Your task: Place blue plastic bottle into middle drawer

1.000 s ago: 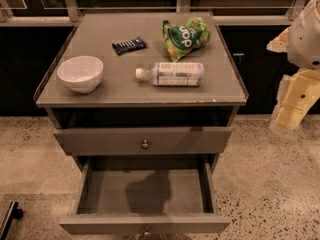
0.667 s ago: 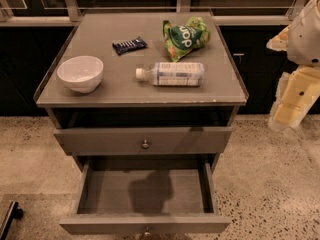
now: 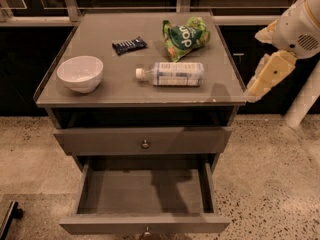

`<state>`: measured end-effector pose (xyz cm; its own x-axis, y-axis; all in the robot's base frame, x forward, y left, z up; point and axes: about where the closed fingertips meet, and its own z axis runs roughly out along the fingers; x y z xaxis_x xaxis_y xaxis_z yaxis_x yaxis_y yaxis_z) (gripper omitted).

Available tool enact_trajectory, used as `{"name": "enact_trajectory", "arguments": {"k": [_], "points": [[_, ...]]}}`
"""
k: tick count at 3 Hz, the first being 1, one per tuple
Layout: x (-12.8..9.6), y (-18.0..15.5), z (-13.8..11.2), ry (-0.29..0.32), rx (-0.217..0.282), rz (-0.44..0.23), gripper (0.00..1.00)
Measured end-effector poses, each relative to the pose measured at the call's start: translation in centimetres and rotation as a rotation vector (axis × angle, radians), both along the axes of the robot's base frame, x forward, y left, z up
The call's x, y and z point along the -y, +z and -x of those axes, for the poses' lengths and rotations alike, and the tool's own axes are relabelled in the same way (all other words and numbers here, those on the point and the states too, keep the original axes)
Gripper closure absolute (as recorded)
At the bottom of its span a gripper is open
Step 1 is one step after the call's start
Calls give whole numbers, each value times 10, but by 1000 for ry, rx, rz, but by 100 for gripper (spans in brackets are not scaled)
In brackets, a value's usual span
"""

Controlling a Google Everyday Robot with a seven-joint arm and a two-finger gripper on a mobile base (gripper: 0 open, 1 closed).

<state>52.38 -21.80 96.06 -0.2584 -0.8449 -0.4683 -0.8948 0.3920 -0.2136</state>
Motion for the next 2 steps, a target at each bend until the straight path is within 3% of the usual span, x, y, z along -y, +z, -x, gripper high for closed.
{"name": "enact_trajectory", "arguments": {"k": [1, 2], "points": [[-15, 0, -44, -2, 13, -102, 0], [-47, -4, -81, 19, 10, -184, 0]]}}
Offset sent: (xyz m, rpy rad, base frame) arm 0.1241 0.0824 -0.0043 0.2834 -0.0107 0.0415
